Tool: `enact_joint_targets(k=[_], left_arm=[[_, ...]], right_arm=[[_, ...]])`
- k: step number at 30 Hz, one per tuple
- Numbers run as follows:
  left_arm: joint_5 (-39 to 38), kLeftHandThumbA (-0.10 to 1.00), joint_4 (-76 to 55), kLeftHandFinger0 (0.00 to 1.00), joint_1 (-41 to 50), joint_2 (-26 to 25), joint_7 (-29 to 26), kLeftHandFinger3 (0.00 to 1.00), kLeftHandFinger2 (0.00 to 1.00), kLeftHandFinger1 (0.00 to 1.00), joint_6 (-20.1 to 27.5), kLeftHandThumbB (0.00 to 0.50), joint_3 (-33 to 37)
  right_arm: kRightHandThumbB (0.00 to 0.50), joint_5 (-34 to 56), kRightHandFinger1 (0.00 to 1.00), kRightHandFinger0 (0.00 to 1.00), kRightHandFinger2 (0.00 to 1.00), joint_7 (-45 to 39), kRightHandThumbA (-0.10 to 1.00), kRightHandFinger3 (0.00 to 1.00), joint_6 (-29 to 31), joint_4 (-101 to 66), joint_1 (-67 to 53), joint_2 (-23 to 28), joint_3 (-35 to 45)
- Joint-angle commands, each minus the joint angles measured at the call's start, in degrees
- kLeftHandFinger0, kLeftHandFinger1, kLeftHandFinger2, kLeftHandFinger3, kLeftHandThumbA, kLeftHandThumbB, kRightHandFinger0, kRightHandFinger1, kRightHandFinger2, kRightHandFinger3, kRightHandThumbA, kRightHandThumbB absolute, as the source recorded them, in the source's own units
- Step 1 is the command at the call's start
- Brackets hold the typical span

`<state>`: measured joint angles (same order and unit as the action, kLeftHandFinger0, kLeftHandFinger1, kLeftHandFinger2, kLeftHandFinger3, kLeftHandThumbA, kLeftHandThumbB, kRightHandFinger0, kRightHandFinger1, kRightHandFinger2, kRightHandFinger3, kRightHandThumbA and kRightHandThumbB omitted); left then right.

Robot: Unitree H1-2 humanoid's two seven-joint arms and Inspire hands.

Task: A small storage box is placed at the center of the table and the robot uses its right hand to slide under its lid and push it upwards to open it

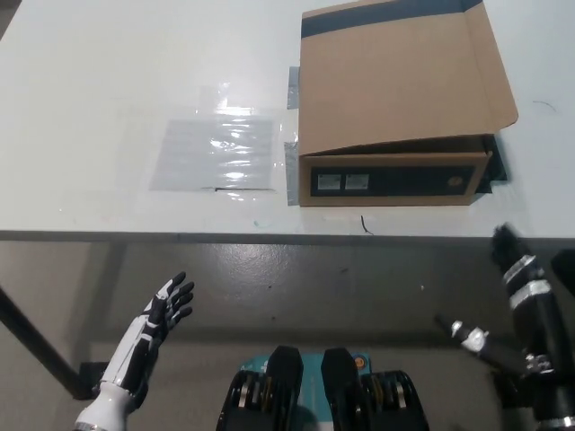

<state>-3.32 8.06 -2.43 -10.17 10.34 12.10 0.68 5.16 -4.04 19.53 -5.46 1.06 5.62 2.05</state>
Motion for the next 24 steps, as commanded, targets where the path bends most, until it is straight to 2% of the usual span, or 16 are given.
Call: enact_joint_targets(k=[1,2,3,5,6,8,12,16,18,23,24], left_arm=[[-0.28,1.00,-0.91,1.00,-0.73,-0.89,0.89,1.00,1.00,1.00,2.65,0.308,0.02],[-0.24,1.00,-0.97,1.00,-0.70,-0.88,0.91,1.00,1.00,1.00,2.54,0.305,0.05],[-0.45,1.00,-0.83,1.00,-0.73,-0.84,0.99,1.00,1.00,1.00,2.64,0.302,0.01],[-0.66,1.00,-0.95,1.00,-0.70,-0.77,1.04,1.00,1.00,1.00,2.20,0.310,-0.02],[-0.76,1.00,-0.85,1.00,-0.71,-0.72,1.05,1.00,1.00,1.00,2.32,0.311,-0.06],[-0.80,1.00,-0.93,1.00,-0.64,-0.67,1.16,1.00,1.00,1.00,2.31,0.312,-0.01],[-0.92,1.00,-0.32,1.00,-0.74,-0.72,1.38,1.00,1.00,1.00,2.93,0.322,-0.06],[-0.56,1.00,-0.22,1.00,-0.86,-0.67,1.35,1.00,1.00,1.00,3.23,0.304,-0.05],[-0.50,1.00,-0.30,1.00,-0.84,-0.63,1.22,1.00,1.00,1.00,3.07,0.309,-0.10],[-0.44,1.00,-0.58,1.00,-0.92,-0.71,1.32,1.00,1.00,1.00,2.85,0.325,-0.02],[-0.45,1.00,-0.78,1.00,-0.86,-0.73,1.30,1.00,1.00,1.00,2.44,0.334,-0.04]], right_arm=[[0.219,8.09,1.00,1.00,1.00,-0.54,1.00,1.00,-2.21,-7.23,2.53,1.11,1.60],[0.186,9.65,1.00,1.00,1.00,-0.57,1.00,1.00,-2.91,-8.28,3.76,1.71,2.17],[0.177,10.28,1.00,1.00,1.00,-0.31,1.00,1.00,-3.86,-9.03,4.43,1.83,2.53],[0.183,12.97,1.00,1.00,1.00,0.07,1.00,1.00,-5.51,-9.79,5.74,1.93,3.37],[0.195,16.07,1.00,1.00,1.00,1.58,1.00,1.00,-8.33,-11.20,7.88,1.72,4.57],[0.184,20.06,1.00,1.00,1.00,2.18,1.00,1.00,-10.23,-11.51,10.36,1.90,6.16],[0.209,23.56,1.00,1.00,1.00,2.14,1.00,1.00,-10.91,-9.76,13.85,1.74,8.26],[0.266,29.20,1.00,1.00,1.00,2.27,1.00,1.00,-13.56,-6.64,19.31,2.22,11.22],[0.271,32.96,1.00,1.00,1.00,3.15,1.00,1.00,-15.60,-4.97,22.11,1.89,12.81],[0.277,35.34,1.00,1.00,1.00,2.20,1.00,1.00,-16.54,0.18,26.82,1.65,14.90],[0.293,35.79,1.00,1.00,1.00,2.19,1.00,1.00,-16.92,1.59,27.95,1.59,15.31]])
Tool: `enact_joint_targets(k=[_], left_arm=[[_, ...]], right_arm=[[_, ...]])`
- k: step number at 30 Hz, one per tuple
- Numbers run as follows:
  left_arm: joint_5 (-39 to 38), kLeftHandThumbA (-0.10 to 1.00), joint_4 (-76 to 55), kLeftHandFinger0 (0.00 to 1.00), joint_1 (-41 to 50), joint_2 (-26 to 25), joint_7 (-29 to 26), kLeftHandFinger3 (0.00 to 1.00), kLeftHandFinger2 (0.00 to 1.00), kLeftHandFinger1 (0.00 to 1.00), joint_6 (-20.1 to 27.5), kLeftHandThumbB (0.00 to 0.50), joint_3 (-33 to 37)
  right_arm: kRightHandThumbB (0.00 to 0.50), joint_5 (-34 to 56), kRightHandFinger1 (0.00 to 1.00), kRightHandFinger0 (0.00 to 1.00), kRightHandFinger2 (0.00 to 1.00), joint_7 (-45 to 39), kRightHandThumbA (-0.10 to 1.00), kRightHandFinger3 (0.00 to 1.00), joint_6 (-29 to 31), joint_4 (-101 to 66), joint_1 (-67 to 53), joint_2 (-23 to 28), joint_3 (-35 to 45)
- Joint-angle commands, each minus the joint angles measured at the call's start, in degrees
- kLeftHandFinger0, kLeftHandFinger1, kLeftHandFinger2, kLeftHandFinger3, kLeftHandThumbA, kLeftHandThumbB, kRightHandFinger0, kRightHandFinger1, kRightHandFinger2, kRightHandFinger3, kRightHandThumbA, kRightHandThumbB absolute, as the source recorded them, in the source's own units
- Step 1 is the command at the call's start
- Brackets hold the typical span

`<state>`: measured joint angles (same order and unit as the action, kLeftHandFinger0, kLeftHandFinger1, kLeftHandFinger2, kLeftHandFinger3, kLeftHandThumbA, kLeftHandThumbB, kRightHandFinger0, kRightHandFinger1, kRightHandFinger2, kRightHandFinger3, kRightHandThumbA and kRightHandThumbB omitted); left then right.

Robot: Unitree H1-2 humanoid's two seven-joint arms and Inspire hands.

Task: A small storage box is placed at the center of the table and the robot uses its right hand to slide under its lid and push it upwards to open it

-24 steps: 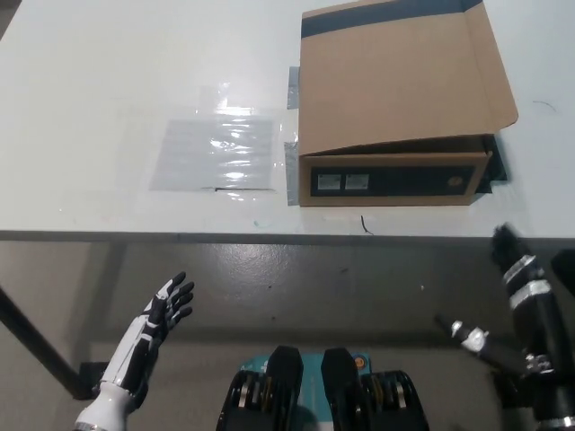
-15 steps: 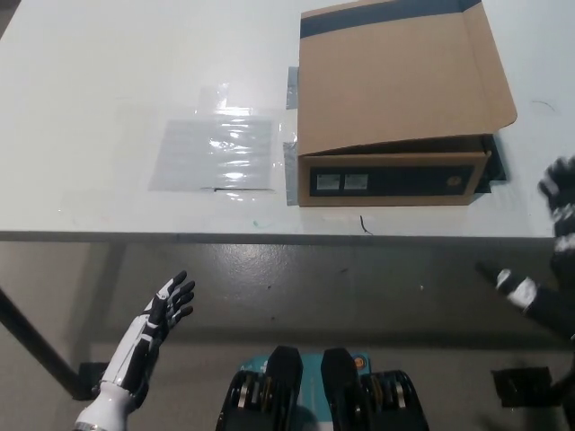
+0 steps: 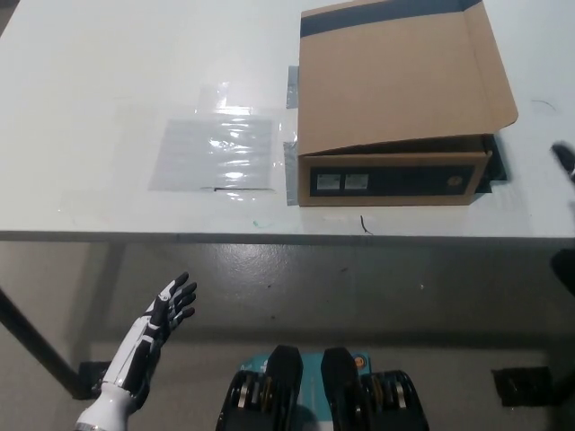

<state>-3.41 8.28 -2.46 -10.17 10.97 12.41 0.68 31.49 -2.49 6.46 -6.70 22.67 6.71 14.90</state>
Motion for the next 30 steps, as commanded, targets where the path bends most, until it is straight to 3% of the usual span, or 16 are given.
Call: enact_joint_targets(k=[1,11,30], left_arm=[[-0.33,1.00,-1.14,1.00,-0.80,-0.72,0.63,1.00,1.00,1.00,1.89,0.334,-0.05],[-0.60,1.00,-0.41,1.00,-0.76,-0.67,0.90,1.00,1.00,1.00,3.00,0.309,-0.01],[0.02,1.00,-1.00,1.00,-0.64,-0.64,0.51,1.00,1.00,1.00,2.06,0.323,0.08]], right_arm=[[0.299,9.37,1.00,1.00,1.00,0.72,1.00,1.00,-4.28,3.94,7.22,0.41,2.82],[0.290,12.08,1.00,1.00,1.00,-1.55,1.00,1.00,-4.91,14.49,13.75,-0.70,5.38],[0.268,14.07,1.00,1.00,1.00,-5.30,1.00,1.00,-3.82,32.75,20.65,-1.92,8.97]])
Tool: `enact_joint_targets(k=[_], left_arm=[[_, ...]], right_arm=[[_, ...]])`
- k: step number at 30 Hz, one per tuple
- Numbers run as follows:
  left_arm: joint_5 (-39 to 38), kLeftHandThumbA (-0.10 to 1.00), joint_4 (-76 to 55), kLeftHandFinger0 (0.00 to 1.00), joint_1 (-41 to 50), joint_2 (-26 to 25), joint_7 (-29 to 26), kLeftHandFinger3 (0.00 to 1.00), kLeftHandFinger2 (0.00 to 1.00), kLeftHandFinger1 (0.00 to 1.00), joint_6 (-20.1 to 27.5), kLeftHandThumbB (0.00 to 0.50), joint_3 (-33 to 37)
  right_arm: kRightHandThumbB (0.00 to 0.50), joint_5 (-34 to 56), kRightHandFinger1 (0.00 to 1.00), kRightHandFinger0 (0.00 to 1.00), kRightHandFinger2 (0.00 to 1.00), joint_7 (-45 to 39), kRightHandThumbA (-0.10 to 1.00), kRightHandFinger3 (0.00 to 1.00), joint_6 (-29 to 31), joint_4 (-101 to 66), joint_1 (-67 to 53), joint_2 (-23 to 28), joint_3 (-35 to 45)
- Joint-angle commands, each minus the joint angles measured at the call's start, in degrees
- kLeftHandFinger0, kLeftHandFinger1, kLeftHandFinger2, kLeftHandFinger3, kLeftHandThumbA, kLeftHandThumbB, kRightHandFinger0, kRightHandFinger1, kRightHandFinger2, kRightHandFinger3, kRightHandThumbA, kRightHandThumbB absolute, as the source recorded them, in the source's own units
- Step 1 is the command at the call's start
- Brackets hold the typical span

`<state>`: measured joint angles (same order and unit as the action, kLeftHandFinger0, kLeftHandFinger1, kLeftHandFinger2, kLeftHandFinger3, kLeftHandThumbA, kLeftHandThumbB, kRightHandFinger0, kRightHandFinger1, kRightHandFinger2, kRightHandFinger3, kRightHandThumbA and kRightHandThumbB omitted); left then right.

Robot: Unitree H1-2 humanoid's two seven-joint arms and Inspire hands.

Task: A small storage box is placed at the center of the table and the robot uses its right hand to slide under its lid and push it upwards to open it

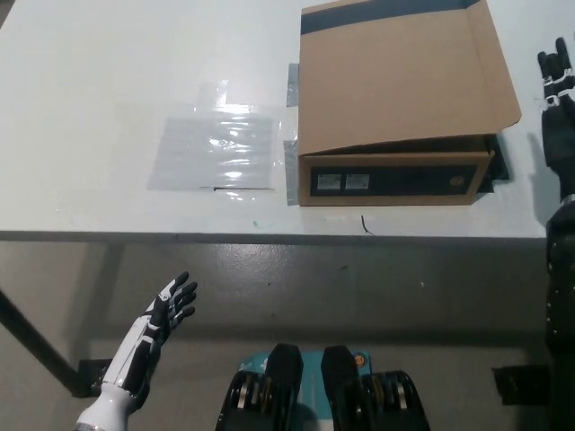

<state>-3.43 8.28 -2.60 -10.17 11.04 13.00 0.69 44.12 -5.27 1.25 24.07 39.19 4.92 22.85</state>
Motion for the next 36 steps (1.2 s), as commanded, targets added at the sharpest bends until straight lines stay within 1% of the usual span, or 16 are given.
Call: enact_joint_targets(k=[1,4,6,7,8,10,12,15,17,18,19,21,22,25,31,36], left_arm=[[0.03,1.00,-0.97,1.00,-0.50,-0.63,0.43,1.00,1.00,1.00,1.52,0.320,0.06],[-0.18,1.00,-1.00,1.00,-0.62,-0.65,0.56,1.00,1.00,1.00,1.53,0.313,0.05],[-0.30,1.00,-1.18,1.00,-0.61,-0.63,0.57,1.00,1.00,1.00,1.19,0.321,0.02],[-0.37,1.00,-1.06,1.00,-0.63,-0.64,0.64,1.00,1.00,1.00,1.39,0.312,0.02],[-0.11,1.00,-0.99,1.00,-0.66,-0.66,0.50,1.00,1.00,1.00,1.44,0.313,0.02],[-0.29,1.00,-1.11,1.00,-0.63,-0.59,0.52,1.00,1.00,1.00,1.14,0.316,-0.01],[-0.23,1.00,-1.10,1.00,-0.54,-0.61,0.54,1.00,1.00,1.00,1.33,0.308,0.03],[-0.40,1.00,-1.16,1.00,-0.69,-0.65,0.62,1.00,1.00,1.00,1.24,0.315,-0.01],[-0.14,1.00,-1.22,1.00,-0.72,-0.66,0.49,1.00,1.00,1.00,1.12,0.324,0.01],[-0.24,1.00,-1.17,1.00,-0.73,-0.66,0.56,1.00,1.00,1.00,1.22,0.325,0.02],[-0.30,1.00,-1.16,1.00,-0.74,-0.69,0.66,1.00,1.00,1.00,1.22,0.326,0.05],[-0.40,1.00,-0.84,1.00,-0.78,-0.63,0.65,1.00,1.00,1.00,1.75,0.310,0.00],[-0.40,1.00,-0.81,1.00,-0.78,-0.62,0.66,1.00,1.00,1.00,1.79,0.311,0.01],[-0.17,1.00,-1.03,1.00,-0.80,-0.75,0.58,1.00,1.00,1.00,1.46,0.316,0.01],[0.05,1.00,-1.32,1.00,-0.79,-0.69,0.45,1.00,1.00,1.00,0.96,0.321,0.08],[-0.33,1.00,-1.00,1.00,-0.66,-0.78,0.67,1.00,1.00,1.00,1.28,0.305,-0.02]], right_arm=[[0.270,1.37,1.00,1.00,1.00,-2.49,1.00,1.00,1.43,2.14,4.18,-0.14,1.06],[0.263,1.59,1.00,1.00,1.00,-3.68,1.00,1.00,2.09,5.60,5.11,0.08,1.88],[0.262,1.48,1.00,1.00,1.00,-4.58,1.00,1.00,2.63,7.50,5.62,0.18,2.30],[0.249,1.29,1.00,1.00,1.00,-4.66,1.00,1.00,2.80,8.05,5.76,0.20,2.43],[0.263,0.88,1.00,1.00,1.00,-4.85,1.00,1.00,3.10,8.94,5.87,0.32,2.45],[0.265,0.69,1.00,1.00,1.00,-5.14,1.00,1.00,3.18,9.64,5.96,0.23,2.58],[0.264,0.60,1.00,1.00,1.00,-5.66,1.00,1.00,3.56,10.98,6.25,0.28,2.75],[0.267,0.57,1.00,1.00,1.00,-6.35,1.00,1.00,3.97,12.79,6.81,0.45,3.06],[0.259,0.13,1.00,1.00,1.00,-6.80,1.00,1.00,4.79,14.92,7.38,0.65,3.24],[0.273,-0.17,1.00,1.00,1.00,-6.44,1.00,1.00,4.92,15.19,7.48,0.53,3.27],[0.276,-0.28,1.00,1.00,1.00,-6.16,1.00,1.00,4.81,15.07,7.47,0.39,3.29],[0.280,-0.16,1.00,1.00,1.00,-6.64,1.00,1.00,4.82,15.31,7.55,0.16,3.32],[0.280,-0.21,1.00,1.00,1.00,-6.74,1.00,1.00,4.94,15.58,7.66,0.13,3.29],[0.262,-0.81,1.00,1.00,1.00,-5.60,1.00,1.00,4.72,14.04,7.69,-0.82,2.76],[0.267,-1.09,1.00,1.00,1.00,-4.62,1.00,1.00,3.00,9.20,6.86,-2.79,1.69],[0.272,-1.10,1.00,1.00,1.00,-3.40,1.00,1.00,0.91,3.83,6.43,-4.61,0.15]])
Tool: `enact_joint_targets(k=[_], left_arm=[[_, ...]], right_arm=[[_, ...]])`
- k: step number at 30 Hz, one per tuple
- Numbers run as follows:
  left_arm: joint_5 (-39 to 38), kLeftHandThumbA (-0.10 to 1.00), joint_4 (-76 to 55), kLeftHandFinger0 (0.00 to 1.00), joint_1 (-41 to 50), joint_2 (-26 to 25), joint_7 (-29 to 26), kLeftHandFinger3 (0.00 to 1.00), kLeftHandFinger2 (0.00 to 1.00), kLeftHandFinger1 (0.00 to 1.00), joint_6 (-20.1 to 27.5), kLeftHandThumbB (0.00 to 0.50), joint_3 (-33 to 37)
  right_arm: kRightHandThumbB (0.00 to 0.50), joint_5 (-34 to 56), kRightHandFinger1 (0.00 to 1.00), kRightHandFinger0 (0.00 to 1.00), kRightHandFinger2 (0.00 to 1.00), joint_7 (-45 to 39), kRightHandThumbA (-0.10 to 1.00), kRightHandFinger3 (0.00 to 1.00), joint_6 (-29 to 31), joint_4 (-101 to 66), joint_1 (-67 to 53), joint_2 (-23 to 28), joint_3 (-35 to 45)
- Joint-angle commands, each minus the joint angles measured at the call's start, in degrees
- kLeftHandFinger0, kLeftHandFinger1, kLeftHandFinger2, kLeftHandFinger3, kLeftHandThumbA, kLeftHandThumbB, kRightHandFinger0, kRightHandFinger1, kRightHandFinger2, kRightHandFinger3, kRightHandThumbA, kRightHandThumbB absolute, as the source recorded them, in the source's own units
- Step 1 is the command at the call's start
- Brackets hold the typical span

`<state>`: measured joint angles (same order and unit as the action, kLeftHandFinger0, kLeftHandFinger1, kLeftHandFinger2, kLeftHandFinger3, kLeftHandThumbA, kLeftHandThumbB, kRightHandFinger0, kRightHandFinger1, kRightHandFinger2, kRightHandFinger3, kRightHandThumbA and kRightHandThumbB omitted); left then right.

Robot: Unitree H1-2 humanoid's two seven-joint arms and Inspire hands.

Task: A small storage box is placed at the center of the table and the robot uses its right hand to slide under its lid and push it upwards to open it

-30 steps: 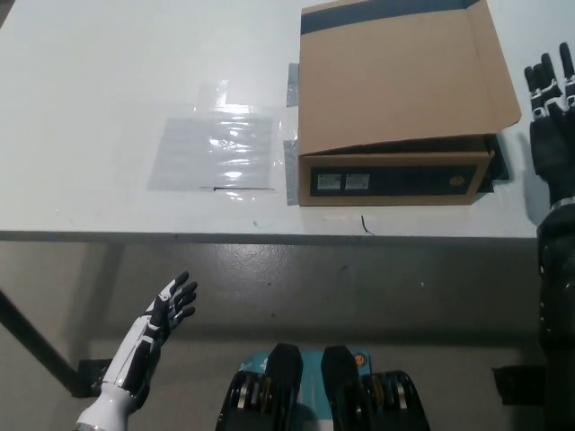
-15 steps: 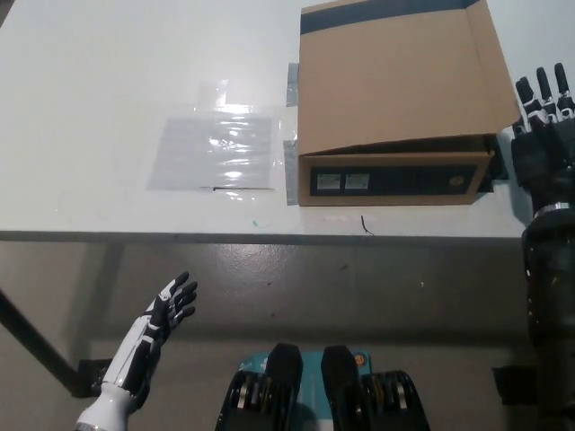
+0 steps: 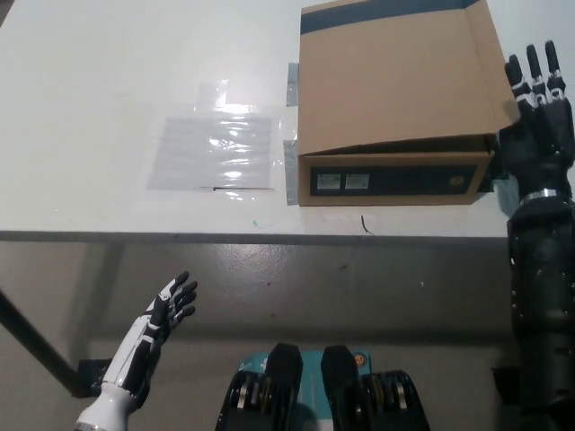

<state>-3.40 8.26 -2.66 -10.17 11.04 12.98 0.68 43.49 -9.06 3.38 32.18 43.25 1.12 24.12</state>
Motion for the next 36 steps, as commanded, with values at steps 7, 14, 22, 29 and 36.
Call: enact_joint_targets(k=[7,14,22,29,36], left_arm=[[-0.03,1.00,-0.90,1.00,-0.82,-0.75,0.50,1.00,1.00,1.00,1.45,0.322,0.03],[0.27,1.00,-1.61,1.00,-0.77,-0.86,0.47,1.00,1.00,1.00,0.72,0.338,0.13],[-0.47,1.00,-1.02,1.00,-1.03,-0.84,0.76,1.00,1.00,1.00,1.22,0.329,-0.04],[-0.19,1.00,-1.44,1.00,-0.86,-0.69,0.67,1.00,1.00,1.00,0.88,0.336,0.16],[0.19,1.00,-1.67,1.00,-1.29,-0.97,0.79,1.00,1.00,1.00,0.74,0.321,0.34]], right_arm=[[0.272,-0.50,1.00,1.00,1.00,1.15,1.00,1.00,-2.27,-6.01,3.40,-2.68,-2.22],[0.263,-0.01,1.00,1.00,1.00,2.24,1.00,1.00,-2.67,-5.36,3.96,-4.92,-2.22],[0.276,-0.02,1.00,1.00,1.00,2.91,1.00,1.00,-3.33,-5.49,5.88,-7.64,-2.99],[0.304,-3.06,1.00,1.00,1.00,4.07,1.00,1.00,-3.04,-6.18,9.11,-9.69,-6.48],[0.291,-5.05,1.00,1.00,1.00,4.11,1.00,1.00,-3.12,-5.55,11.43,-11.70,-9.43]])
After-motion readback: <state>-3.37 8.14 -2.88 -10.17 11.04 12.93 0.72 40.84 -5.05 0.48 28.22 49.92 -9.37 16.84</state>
